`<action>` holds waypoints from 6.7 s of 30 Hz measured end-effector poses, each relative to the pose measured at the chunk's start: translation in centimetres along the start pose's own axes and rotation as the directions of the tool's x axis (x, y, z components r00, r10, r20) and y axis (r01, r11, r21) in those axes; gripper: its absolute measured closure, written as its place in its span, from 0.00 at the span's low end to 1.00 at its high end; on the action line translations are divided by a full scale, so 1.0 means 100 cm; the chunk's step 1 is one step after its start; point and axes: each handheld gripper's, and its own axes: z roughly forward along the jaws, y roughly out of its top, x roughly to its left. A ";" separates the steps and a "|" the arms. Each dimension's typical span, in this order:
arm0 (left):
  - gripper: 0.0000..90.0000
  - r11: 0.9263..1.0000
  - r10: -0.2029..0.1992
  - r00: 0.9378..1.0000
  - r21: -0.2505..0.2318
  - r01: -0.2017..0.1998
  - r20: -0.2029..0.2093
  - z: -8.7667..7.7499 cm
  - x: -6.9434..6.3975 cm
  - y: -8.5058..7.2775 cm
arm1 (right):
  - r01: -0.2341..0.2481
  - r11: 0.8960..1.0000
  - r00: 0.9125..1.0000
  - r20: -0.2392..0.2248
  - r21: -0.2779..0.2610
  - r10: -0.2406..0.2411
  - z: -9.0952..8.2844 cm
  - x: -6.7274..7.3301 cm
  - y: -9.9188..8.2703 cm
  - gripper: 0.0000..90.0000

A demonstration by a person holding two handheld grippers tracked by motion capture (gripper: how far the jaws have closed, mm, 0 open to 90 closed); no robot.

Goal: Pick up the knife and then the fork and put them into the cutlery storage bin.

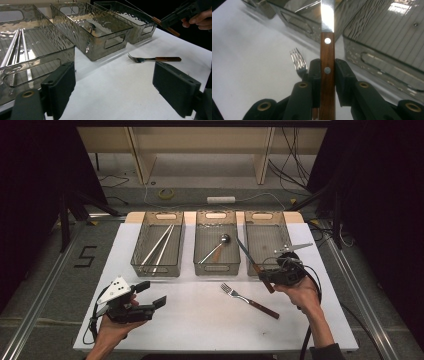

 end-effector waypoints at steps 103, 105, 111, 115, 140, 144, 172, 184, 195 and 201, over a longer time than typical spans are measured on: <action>0.19 0.999 0.019 1.000 -0.027 -0.019 -0.011 -0.001 -0.004 0.002 | -0.013 1.000 0.997 0.075 0.021 0.012 0.016 -0.031 0.060 0.38; 0.19 1.000 0.017 1.000 -0.026 -0.017 -0.010 -0.001 -0.004 0.002 | 0.010 1.000 0.997 0.071 0.013 -0.011 0.012 -0.024 0.057 0.37; 0.19 0.999 0.014 1.000 -0.029 -0.014 -0.011 -0.001 -0.003 0.001 | 0.061 0.998 0.997 0.037 -0.016 -0.061 0.004 -0.007 0.045 0.34; 0.19 1.000 0.012 1.000 -0.029 -0.012 -0.011 -0.001 -0.003 0.001 | 0.102 0.995 0.994 0.026 -0.015 -0.102 0.001 0.007 0.034 0.33; 0.19 0.999 0.022 1.000 -0.028 -0.022 -0.010 -0.002 -0.004 0.001 | 0.194 0.975 0.981 -0.005 0.108 -0.194 0.011 0.027 0.003 0.27; 0.19 0.999 0.023 1.000 -0.025 -0.024 -0.008 -0.002 -0.004 0.001 | 0.205 0.969 0.979 -0.018 0.136 -0.204 0.016 0.027 0.000 0.28; 0.19 0.999 0.025 1.000 -0.027 -0.025 -0.005 -0.002 -0.005 0.002 | 0.271 0.902 0.961 -0.042 0.335 -0.273 0.036 0.027 -0.021 0.51; 0.19 0.999 0.028 1.000 -0.028 -0.028 -0.006 -0.002 -0.005 0.002 | 0.284 0.866 0.955 -0.045 0.412 -0.292 0.052 0.025 -0.029 0.61; 0.19 0.999 0.031 1.000 -0.026 -0.031 -0.005 -0.001 -0.006 0.002 | 0.294 0.848 0.952 -0.056 0.440 -0.301 0.058 0.024 -0.034 0.69; 0.19 0.999 0.030 1.000 -0.027 -0.030 -0.005 -0.002 -0.006 0.002 | 0.300 0.848 0.951 -0.062 0.436 -0.304 0.058 0.025 -0.034 0.73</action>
